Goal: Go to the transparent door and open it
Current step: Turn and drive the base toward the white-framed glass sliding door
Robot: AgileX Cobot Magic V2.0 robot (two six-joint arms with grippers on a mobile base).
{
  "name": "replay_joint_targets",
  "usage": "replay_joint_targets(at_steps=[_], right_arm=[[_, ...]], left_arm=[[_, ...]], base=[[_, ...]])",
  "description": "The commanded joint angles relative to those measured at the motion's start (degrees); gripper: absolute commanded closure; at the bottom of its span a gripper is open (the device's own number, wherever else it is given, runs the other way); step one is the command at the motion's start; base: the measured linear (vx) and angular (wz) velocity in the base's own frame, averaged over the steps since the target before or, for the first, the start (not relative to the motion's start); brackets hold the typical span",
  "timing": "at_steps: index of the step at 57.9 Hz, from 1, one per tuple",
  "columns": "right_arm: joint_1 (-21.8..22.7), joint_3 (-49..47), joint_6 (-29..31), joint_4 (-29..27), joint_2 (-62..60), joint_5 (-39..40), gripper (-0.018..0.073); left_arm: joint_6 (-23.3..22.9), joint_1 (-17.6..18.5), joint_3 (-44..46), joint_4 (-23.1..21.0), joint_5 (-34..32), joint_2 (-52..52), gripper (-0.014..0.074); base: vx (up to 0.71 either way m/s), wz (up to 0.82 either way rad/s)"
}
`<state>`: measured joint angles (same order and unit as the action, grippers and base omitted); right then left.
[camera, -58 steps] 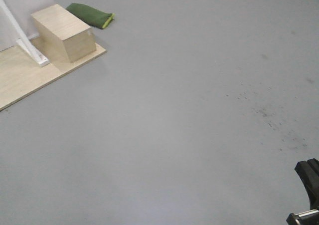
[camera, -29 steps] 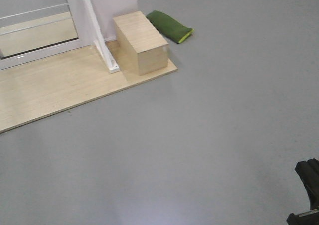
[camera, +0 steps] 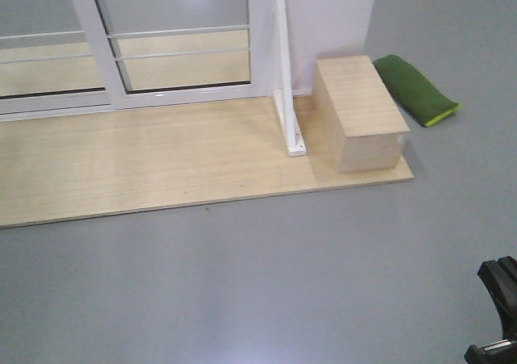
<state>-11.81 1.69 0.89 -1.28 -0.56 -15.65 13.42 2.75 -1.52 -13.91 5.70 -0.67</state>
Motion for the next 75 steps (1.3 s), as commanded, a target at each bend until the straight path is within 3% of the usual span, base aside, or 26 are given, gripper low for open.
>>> replay_joint_targets(at_steps=[1, 29, 75], right_arm=[[0.3, 0.8, 0.0, 0.3, -0.8, 4.6, 0.0564], [0.3, 0.8, 0.0, 0.3, -0.8, 4.6, 0.0564], [0.3, 0.8, 0.0, 0.3, -0.8, 4.6, 0.0564]], left_arm=[[-0.1, 0.3, -1.7, -0.2, -4.8, -0.7, 0.0602], [-0.1, 0.3, -1.7, -0.2, -4.8, -0.7, 0.0602], [-0.1, 0.3, -1.7, -0.2, -4.8, -0.7, 0.0602]], base=[[0.52, 0.62], [0.54, 0.41], [0.52, -0.02]])
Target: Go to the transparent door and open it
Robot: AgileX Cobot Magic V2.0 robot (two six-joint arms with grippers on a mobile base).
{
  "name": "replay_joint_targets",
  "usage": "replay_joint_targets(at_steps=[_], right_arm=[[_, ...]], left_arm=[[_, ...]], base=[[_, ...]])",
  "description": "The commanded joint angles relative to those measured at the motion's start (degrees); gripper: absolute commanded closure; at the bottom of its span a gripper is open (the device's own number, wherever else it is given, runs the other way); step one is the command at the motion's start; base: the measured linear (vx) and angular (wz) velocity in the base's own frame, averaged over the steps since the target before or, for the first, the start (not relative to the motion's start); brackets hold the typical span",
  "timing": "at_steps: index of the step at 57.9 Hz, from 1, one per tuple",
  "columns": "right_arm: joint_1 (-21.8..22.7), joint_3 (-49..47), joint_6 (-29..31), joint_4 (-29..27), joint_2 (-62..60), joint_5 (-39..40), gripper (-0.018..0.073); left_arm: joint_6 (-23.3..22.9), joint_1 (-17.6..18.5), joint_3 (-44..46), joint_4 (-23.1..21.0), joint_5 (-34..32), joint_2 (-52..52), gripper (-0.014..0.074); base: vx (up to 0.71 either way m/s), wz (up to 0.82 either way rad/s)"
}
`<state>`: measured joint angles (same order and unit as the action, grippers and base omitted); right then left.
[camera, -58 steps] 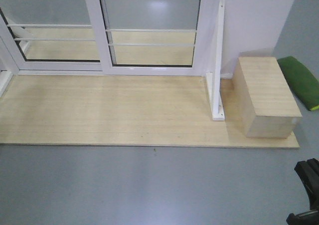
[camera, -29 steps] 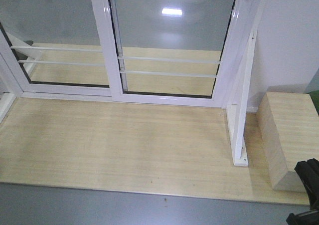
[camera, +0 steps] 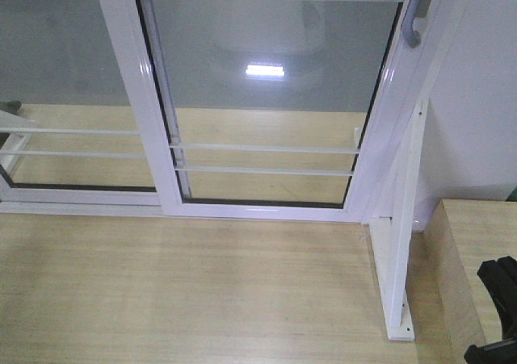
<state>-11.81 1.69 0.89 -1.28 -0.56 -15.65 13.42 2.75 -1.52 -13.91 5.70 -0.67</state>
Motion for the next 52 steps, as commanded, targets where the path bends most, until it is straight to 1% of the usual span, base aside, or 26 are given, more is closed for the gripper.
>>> replay_joint_targets(at_steps=[1, 25, 52], right_arm=[[0.3, 0.8, 0.0, 0.3, -0.8, 4.6, 0.0564], [0.3, 0.8, 0.0, 0.3, -0.8, 4.6, 0.0564], [0.3, 0.8, 0.0, 0.3, -0.8, 4.6, 0.0564]], left_arm=[[-0.1, 0.3, -1.7, -0.2, -4.8, -0.7, 0.0602], [-0.1, 0.3, -1.7, -0.2, -4.8, -0.7, 0.0602], [-0.1, 0.3, -1.7, -0.2, -4.8, -0.7, 0.0602]], base=[[0.45, -0.10], [0.34, -0.07], [0.14, -0.04]])
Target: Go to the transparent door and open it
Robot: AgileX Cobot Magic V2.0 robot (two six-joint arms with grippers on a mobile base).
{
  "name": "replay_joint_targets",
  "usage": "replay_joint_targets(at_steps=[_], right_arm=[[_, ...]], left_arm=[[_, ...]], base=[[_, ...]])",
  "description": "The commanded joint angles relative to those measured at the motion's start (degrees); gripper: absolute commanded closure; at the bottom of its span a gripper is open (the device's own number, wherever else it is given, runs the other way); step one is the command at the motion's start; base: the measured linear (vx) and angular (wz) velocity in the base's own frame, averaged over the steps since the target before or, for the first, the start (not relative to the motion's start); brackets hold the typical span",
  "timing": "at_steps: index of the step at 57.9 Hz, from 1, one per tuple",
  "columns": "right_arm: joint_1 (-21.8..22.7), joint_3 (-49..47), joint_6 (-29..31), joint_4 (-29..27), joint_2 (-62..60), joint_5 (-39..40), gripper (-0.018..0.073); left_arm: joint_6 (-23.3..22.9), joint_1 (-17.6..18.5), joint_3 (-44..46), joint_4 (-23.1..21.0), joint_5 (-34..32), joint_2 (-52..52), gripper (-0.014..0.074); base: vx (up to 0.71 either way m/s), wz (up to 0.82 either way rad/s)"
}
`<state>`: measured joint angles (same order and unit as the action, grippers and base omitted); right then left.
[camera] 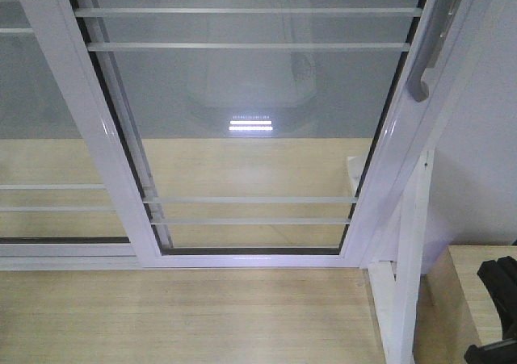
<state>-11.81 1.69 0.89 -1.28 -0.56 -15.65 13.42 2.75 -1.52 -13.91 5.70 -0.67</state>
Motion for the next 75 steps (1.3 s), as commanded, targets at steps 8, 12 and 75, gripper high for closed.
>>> replay_joint_targets(at_steps=[8, 12, 75], right_arm=[[0.3, 0.8, 0.0, 0.3, -0.8, 4.6, 0.0564], [0.3, 0.8, 0.0, 0.3, -0.8, 4.6, 0.0564], [0.3, 0.8, 0.5, 0.4, -0.4, 4.6, 0.0564]], left_arm=[[-0.1, 0.3, -1.7, -0.2, -4.8, -0.7, 0.0602], [-0.1, 0.3, -1.7, -0.2, -4.8, -0.7, 0.0602], [-0.1, 0.1, -1.7, -0.2, -4.8, -0.7, 0.0602]], base=[[0.07, -0.03], [0.06, -0.04], [0.02, 0.00]])
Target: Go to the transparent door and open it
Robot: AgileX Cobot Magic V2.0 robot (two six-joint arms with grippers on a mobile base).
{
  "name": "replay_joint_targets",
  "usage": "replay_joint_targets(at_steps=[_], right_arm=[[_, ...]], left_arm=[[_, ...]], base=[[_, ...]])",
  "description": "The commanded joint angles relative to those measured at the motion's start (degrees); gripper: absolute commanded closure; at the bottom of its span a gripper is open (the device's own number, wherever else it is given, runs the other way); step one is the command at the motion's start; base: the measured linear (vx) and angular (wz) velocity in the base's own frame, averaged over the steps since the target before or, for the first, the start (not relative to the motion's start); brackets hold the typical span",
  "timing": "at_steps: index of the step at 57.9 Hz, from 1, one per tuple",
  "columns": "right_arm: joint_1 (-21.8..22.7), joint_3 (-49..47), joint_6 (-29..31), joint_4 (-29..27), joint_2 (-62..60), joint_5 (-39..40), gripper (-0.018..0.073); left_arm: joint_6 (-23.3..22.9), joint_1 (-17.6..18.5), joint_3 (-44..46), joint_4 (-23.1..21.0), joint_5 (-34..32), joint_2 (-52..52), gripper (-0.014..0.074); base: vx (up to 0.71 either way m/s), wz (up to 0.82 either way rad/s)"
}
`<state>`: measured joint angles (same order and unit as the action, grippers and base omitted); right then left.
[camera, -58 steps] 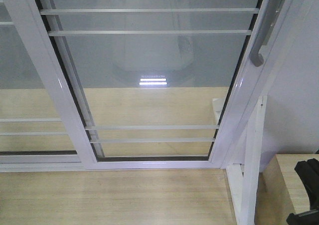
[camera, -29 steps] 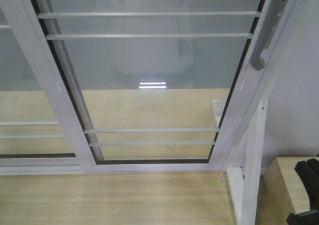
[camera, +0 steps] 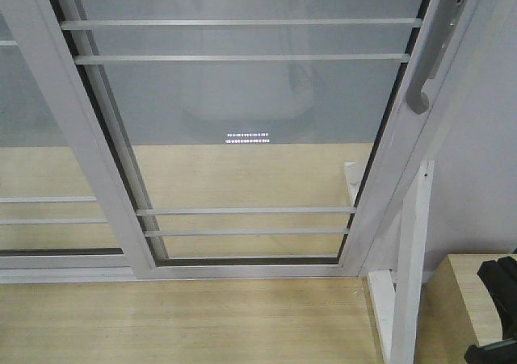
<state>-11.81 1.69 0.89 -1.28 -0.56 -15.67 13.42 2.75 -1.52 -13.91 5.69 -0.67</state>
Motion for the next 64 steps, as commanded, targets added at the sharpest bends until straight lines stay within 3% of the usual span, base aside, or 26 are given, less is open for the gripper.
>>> replay_joint_targets(at_steps=[1, 20, 28, 33, 37, 43, 48, 56, 64], right_arm=[[0.3, 0.8, 0.6, 0.4, -0.4, 4.6, 0.0564], [0.3, 0.8, 0.6, 0.3, -0.4, 6.1, 0.0564], [0.3, 0.8, 0.6, 0.1, -0.4, 11.0, 0.0564], [0.3, 0.8, 0.6, -0.2, -0.4, 15.3, 0.0564], [0.3, 0.7, 0.6, -0.3, -0.4, 20.9, 0.0564], [0.3, 0.3, -0.1, -0.8, -0.4, 28.8, 0.0564], [0.3, -1.7, -1.2, -3.3, -0.4, 32.7, 0.0564], [0.3, -9.1, -0.9, -9.9, 1.5, 27.7, 0.0564], [0.3, -18.7, 4.1, -10.6, 9.2, 21.4, 0.0564]], left_arm=[[-0.1, 0.1, -1.7, -0.2, -4.8, -0.7, 0.0602], [-0.1, 0.1, -1.7, -0.2, -4.8, -0.7, 0.0602], [-0.1, 0.1, -1.7, -0.2, -5.4, -0.7, 0.0602], [-0.2, 0.1, -1.6, -0.3, -9.3, -0.7, 0.0602], [-1.5, 0.1, -1.1, -1.4, -12.2, -0.7, 0.0602], [-7.4, 0.1, 0.7, -5.4, -17.3, -0.7, 0.0602], [-9.1, 0.1, 4.5, -5.4, -17.2, -0.6, 0.0602], [-8.5, 0.1, 12.8, -4.6, -12.2, 3.9, 0.0602], [-5.2, 0.1, 22.1, -4.7, -9.5, 17.0, 0.0602]], base=[[0.00, 0.00], [0.00, 0.00], [0.00, 0.00], [0.00, 0.00], [0.00, 0.00], [0.00, 0.00], [0.00, 0.00], [0.00, 0.00], [0.00, 0.00]])
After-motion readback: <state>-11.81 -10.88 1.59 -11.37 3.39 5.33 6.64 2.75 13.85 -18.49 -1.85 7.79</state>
